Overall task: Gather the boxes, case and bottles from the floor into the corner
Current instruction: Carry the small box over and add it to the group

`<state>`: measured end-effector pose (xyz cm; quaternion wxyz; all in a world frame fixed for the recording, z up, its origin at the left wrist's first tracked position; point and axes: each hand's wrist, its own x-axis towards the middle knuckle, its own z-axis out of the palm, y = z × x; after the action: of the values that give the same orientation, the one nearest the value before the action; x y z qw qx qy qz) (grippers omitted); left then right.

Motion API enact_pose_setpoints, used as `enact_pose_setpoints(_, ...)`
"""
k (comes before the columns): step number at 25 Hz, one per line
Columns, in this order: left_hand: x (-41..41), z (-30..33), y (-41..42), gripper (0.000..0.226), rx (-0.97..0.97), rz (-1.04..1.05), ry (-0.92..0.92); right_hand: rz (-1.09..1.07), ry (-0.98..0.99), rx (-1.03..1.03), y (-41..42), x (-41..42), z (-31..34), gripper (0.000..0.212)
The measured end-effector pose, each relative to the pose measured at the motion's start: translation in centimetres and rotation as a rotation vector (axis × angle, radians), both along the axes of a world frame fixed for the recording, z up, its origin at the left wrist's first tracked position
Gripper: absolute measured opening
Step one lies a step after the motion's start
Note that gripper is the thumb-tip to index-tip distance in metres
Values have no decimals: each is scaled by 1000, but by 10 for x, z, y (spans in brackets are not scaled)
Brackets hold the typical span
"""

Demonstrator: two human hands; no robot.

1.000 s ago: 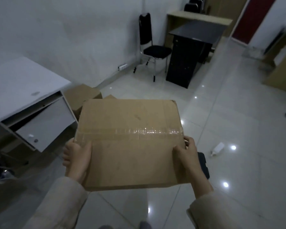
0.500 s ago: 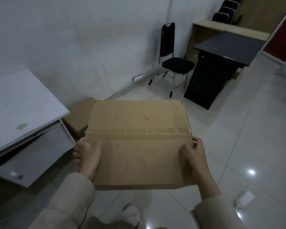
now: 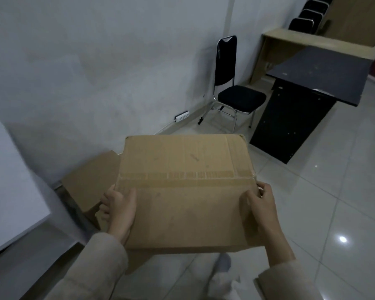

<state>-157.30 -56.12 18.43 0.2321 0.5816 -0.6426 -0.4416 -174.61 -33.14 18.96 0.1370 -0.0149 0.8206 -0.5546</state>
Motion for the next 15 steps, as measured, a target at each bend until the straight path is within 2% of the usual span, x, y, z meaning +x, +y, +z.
enact_pose_setpoints(7, -131, -16, -67, 53, 21, 205, 21, 227, 6, 26, -100, -174, 0, 39)
enact_pose_setpoints(11, -195, -24, -102, 73, 75, 303, 65, 328, 29, 53, -161, -256, 8, 40)
enact_pose_setpoints(15, -242, -35, -145, 63, 140, 412, 11, 441, 43, 124, -234, -319, -2, 45)
